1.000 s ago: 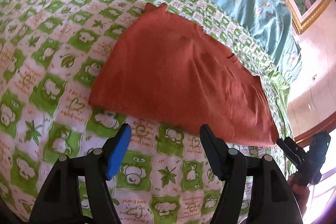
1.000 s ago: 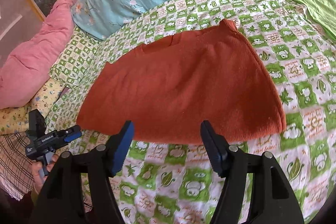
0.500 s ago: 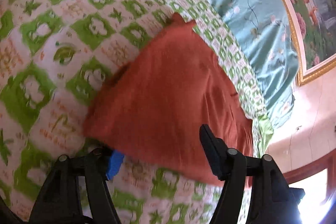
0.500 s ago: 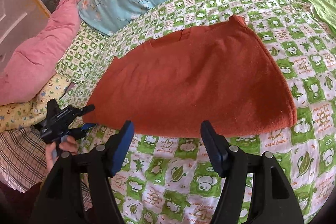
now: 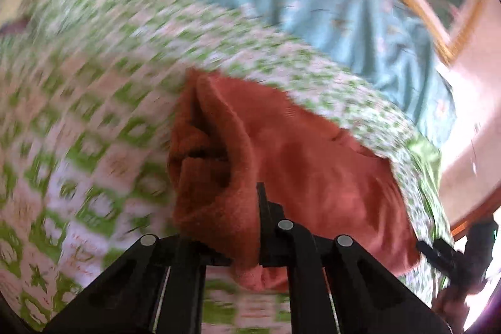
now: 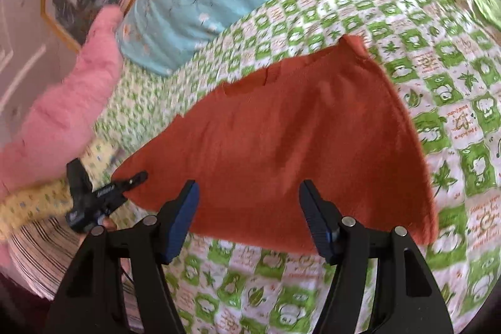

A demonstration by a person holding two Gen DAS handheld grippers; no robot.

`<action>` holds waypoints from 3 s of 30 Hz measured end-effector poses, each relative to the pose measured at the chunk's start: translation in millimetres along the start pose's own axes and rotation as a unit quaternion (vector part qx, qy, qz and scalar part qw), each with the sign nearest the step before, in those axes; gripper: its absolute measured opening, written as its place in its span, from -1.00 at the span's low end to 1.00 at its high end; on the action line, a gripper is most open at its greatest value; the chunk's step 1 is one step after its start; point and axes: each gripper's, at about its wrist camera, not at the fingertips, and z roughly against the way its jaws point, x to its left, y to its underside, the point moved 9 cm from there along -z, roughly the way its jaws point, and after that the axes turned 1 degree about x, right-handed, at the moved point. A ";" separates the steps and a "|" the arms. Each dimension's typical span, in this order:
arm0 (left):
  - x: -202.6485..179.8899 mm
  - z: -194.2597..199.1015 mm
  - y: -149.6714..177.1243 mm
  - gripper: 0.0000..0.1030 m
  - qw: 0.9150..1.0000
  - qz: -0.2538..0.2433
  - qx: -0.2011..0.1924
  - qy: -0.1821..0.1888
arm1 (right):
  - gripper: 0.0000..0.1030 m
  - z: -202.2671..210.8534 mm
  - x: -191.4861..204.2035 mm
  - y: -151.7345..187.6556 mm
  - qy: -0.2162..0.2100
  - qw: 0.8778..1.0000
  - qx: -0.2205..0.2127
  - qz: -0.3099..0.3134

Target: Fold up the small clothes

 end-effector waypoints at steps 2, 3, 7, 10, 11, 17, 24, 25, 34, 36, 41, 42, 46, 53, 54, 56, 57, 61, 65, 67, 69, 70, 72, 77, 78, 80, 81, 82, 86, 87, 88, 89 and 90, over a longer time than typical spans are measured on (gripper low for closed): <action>-39.4 1.2 -2.8 -0.88 0.999 -0.044 -0.001 0.026 | 0.30 3.6 -6.1 -6.7 -0.003 1.000 -0.006 -0.008; -56.7 -0.2 -2.1 -0.88 0.998 -0.061 0.002 0.034 | 0.30 6.0 -10.3 -11.3 -0.009 1.000 -0.010 -0.015; -124.9 -14.6 15.9 -0.88 0.990 -0.122 0.015 0.071 | 0.30 12.1 -22.3 -25.8 -0.028 0.999 -0.016 -0.039; -168.6 -31.8 41.1 -0.89 0.982 -0.158 0.036 0.096 | 0.30 12.1 -31.4 -34.9 -0.031 0.998 -0.012 -0.046; -179.5 -38.8 51.4 -0.89 0.979 -0.170 0.044 0.100 | 0.30 10.2 -34.0 -36.8 -0.034 0.998 -0.008 -0.049; -190.5 -74.5 103.0 -0.89 0.973 -0.182 0.108 0.096 | 0.30 -31.0 -33.5 -43.6 -0.048 0.997 0.050 -0.040; -186.6 -53.2 89.2 -0.89 0.974 -0.169 0.087 0.121 | 0.30 -114.8 -14.9 -51.5 -0.094 0.984 0.144 -0.041; -186.4 -52.1 88.2 -0.89 0.974 -0.172 0.087 0.121 | 0.30 -123.8 -14.6 -53.1 -0.095 0.983 0.149 -0.044; -199.7 -46.0 92.6 -0.89 0.968 -0.206 0.085 0.118 | -0.69 -156.0 -0.4 -88.1 -0.085 0.988 0.132 -0.001; -216.4 -41.9 92.8 -0.88 0.963 -0.219 0.083 0.137 | -0.69 -129.7 8.1 -100.0 -0.091 0.990 0.105 0.020; -260.0 -51.2 109.7 -0.88 0.952 -0.230 0.098 0.178 | -0.69 -81.4 -13.7 -114.6 -0.062 0.995 0.069 0.034; -268.0 -56.3 118.1 -0.88 0.949 -0.235 0.104 0.182 | -0.69 -76.1 -26.9 -112.9 -0.046 0.996 0.067 0.029; -289.2 -73.3 140.7 -0.88 0.942 -0.245 0.132 0.186 | -0.69 -71.7 -79.3 -97.9 -0.017 0.997 0.077 -0.017; -298.9 -81.2 143.4 -0.86 0.943 -0.226 0.141 0.198 | -0.69 -58.8 -97.9 -101.5 -0.021 0.997 0.062 -0.027; -298.3 -86.6 148.6 -0.85 0.943 -0.226 0.150 0.195 | -0.69 -62.9 -101.0 -99.6 -0.013 0.997 0.068 -0.026; -298.2 -91.7 157.8 -0.78 0.941 -0.220 0.168 0.194 | -0.70 -70.7 -108.4 -94.6 0.000 0.997 0.078 -0.025; -297.1 -91.9 160.4 -0.69 0.940 -0.214 0.174 0.199 | -0.69 -72.0 -111.0 -93.4 0.001 0.996 0.079 -0.029; -290.9 -80.8 163.8 -0.39 0.935 -0.211 0.186 0.217 | -0.55 -62.0 -112.9 -91.5 0.003 0.997 0.070 -0.041; -282.1 -58.4 164.9 -0.18 0.931 -0.216 0.188 0.227 | -0.50 -35.1 -111.7 -93.7 0.034 0.998 0.043 -0.028; -274.4 -49.1 164.1 -0.16 0.931 -0.217 0.186 0.227 | -0.45 -23.2 -111.2 -93.0 0.038 0.998 0.033 -0.029; -267.3 -46.1 160.1 -0.15 0.933 -0.213 0.185 0.222 | -0.44 -14.6 -110.1 -90.7 0.044 0.998 0.026 -0.026; -263.4 -43.5 158.4 -0.13 0.934 -0.211 0.186 0.221 | -0.44 -11.0 -107.9 -89.0 0.044 0.998 0.023 -0.025; -254.3 -38.9 152.4 -0.08 0.937 -0.209 0.178 0.214 | -0.42 -5.1 -102.9 -85.2 0.039 0.999 0.020 -0.024; -220.4 -34.4 131.3 0.09 0.951 -0.190 0.161 0.182 | 0.26 -1.9 -93.5 -75.7 0.038 0.999 0.019 -0.014; -210.0 -34.6 125.6 0.10 0.955 -0.183 0.158 0.173 | 0.26 -2.7 -92.5 -73.0 0.038 0.999 0.021 -0.011; -195.2 -36.2 118.2 0.12 0.960 -0.171 0.155 0.159 | 0.26 -4.8 -93.4 -68.6 0.044 0.999 0.027 -0.010; -185.9 -40.3 111.6 0.21 0.963 -0.164 0.154 0.150 | 0.26 -6.5 -95.0 -66.2 0.045 0.998 0.030 -0.011; -177.9 -43.3 105.9 0.27 0.965 -0.156 0.156 0.144 | 0.26 -8.1 -97.0 -64.0 0.045 0.998 0.033 -0.014; -150.3 -57.6 79.6 0.54 0.972 -0.127 0.151 0.125 | 0.26 -16.5 -102.7 -59.1 0.046 0.998 0.044 -0.018; -146.9 -65.8 72.8 0.56 0.972 -0.122 0.154 0.126 | 0.27 -19.5 -103.8 -58.3 0.045 0.998 0.048 -0.019; -143.7 -73.9 68.8 0.56 0.973 -0.117 0.159 0.123 | 0.27 -21.1 -104.1 -58.2 0.044 0.998 0.050 -0.020; -138.3 -83.4 64.4 0.56 0.973 -0.110 0.166 0.118 | 0.27 -24.2 -105.3 -57.6 0.044 0.997 0.054 -0.020; -138.9 -94.4 61.3 0.56 0.972 -0.105 0.174 0.120 | 0.27 -27.8 -106.9 -57.2 0.045 0.997 0.059 -0.020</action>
